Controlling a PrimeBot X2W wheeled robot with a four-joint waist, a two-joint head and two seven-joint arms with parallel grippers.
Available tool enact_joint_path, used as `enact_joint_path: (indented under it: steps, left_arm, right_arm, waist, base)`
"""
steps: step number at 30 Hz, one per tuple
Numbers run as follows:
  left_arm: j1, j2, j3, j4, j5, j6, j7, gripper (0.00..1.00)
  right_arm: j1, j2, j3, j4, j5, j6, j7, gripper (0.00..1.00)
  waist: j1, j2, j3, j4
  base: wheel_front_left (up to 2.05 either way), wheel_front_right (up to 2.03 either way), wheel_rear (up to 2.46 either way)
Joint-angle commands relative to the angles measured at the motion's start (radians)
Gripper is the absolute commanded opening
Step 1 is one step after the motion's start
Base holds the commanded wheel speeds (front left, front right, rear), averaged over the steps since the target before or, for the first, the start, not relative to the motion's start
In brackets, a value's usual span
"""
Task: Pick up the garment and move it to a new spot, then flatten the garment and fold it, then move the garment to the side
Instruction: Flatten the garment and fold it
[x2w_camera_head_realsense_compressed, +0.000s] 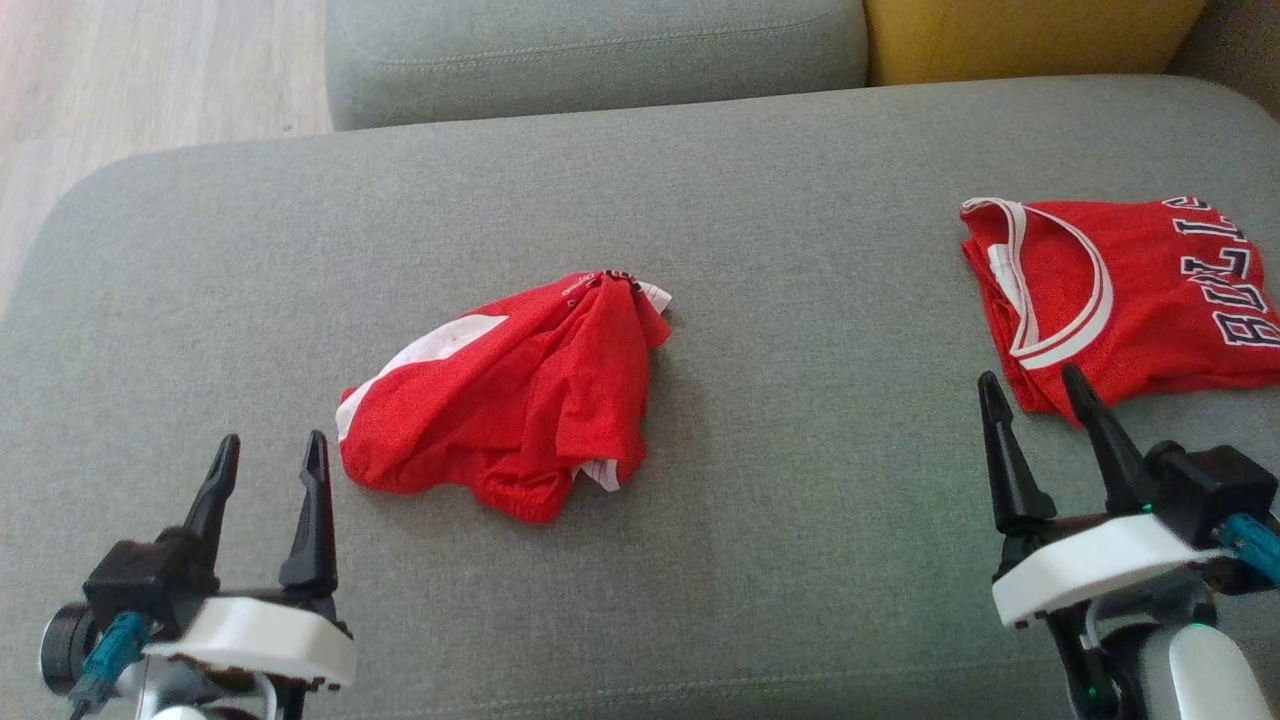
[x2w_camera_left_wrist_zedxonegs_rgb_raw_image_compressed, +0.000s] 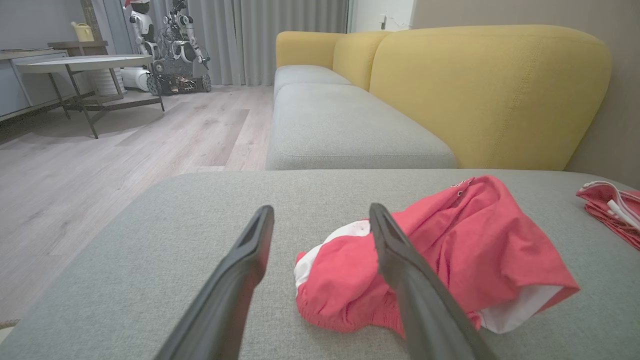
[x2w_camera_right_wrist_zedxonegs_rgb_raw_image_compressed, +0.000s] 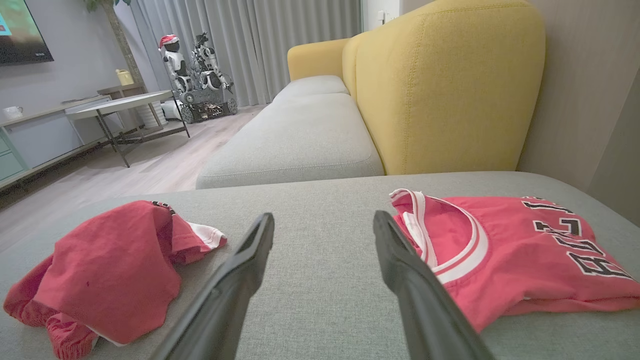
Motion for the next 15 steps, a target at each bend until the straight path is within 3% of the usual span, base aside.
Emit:
enact_joint_path:
  steps: [1,15]
  left_arm:
    - [-0.052,0.021,0.032,-0.032,0.004,0.007,-0.006,1.0]
    - [-0.089,0.024,0.013,-0.03,0.002,0.005,-0.01,1.0]
  right_arm:
    - [-0.03,-0.003,0.02,-0.039,-0.005,-0.001,-0.001,1.0]
    - [-0.095,-0.003,0.06,-0.002,0.006,-0.001,-0.007,1.0]
  waist:
    - [0.0,0.0,0.002,0.002]
    - [0.0,0.0,0.034,0.04]
  base:
    - [0.0,0.0,0.0]
    - [0.0,0.0,0.0]
